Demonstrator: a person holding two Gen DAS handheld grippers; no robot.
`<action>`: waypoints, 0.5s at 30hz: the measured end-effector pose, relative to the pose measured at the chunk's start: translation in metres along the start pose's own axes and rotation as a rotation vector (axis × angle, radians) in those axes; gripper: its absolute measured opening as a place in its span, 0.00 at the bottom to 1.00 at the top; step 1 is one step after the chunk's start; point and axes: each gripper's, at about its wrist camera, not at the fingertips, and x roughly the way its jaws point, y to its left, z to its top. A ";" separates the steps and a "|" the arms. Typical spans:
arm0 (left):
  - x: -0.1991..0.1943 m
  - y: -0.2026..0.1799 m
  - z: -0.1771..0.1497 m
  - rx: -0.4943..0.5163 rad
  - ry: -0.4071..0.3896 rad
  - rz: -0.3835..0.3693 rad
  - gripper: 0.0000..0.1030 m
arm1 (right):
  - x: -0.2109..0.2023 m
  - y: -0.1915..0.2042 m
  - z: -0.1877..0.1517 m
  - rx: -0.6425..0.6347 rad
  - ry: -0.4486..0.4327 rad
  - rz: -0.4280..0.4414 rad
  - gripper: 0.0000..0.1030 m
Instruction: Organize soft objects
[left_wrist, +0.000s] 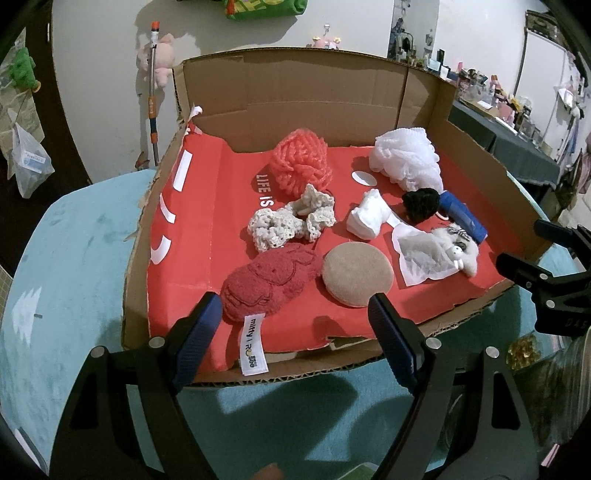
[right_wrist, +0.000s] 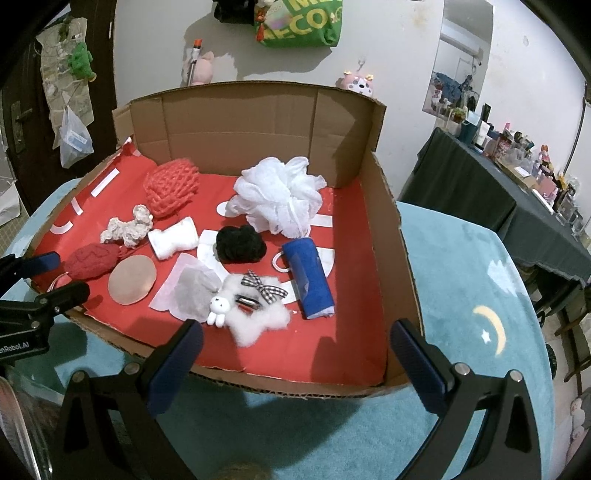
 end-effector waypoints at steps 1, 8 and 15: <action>0.000 0.000 0.000 0.000 0.000 0.000 0.79 | 0.000 0.000 0.000 0.001 -0.001 0.000 1.00; 0.000 0.000 0.000 0.000 -0.001 -0.001 0.79 | 0.000 0.000 -0.001 0.001 -0.001 0.001 1.00; -0.001 0.000 0.000 -0.001 -0.002 -0.005 0.79 | 0.000 0.000 -0.001 0.001 -0.002 -0.001 1.00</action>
